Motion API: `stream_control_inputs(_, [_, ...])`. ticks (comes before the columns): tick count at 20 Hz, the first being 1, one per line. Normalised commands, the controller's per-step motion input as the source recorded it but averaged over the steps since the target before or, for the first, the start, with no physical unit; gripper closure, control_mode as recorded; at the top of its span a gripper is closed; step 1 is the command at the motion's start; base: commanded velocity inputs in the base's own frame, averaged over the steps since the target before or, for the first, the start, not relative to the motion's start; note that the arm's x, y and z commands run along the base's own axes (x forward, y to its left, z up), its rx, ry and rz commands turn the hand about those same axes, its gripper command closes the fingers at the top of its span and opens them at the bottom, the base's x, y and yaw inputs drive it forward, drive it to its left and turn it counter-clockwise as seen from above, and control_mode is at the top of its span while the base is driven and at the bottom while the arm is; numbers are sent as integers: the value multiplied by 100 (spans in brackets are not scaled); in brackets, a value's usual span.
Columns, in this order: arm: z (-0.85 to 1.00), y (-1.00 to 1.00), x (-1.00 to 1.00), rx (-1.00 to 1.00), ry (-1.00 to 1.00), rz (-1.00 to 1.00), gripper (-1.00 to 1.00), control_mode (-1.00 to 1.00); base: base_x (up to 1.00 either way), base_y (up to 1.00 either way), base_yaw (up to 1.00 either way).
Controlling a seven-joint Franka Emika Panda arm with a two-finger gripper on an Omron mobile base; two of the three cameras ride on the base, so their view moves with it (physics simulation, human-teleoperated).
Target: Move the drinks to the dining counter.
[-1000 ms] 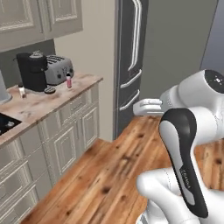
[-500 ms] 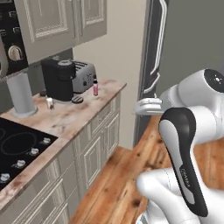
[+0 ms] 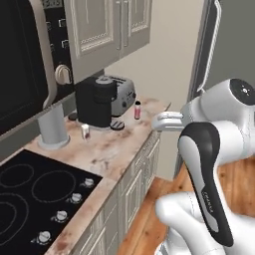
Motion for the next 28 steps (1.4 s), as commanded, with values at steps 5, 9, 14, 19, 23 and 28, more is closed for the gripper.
stream_control_inputs(5, [0, 0, 0, 0, 0, 0, -100, 100, 62, 3, 22])
stream_control_inputs(9, [0, 0, 0, 0, 0, 0, -100, 100, 61, 1, 35])
stream_control_inputs(14, [0, 0, 0, 0, 0, 0, -100, 100, 49, 14, 41])
stream_control_inputs(19, [0, 0, 0, 0, 0, 0, -100, 100, 39, -1, 26])
stream_control_inputs(23, [0, 0, 0, 0, 0, 0, -100, 100, 31, -21, 17])
stream_control_inputs(28, [0, 0, 0, 0, 0, 0, -100, 100, 14, -86, 3])
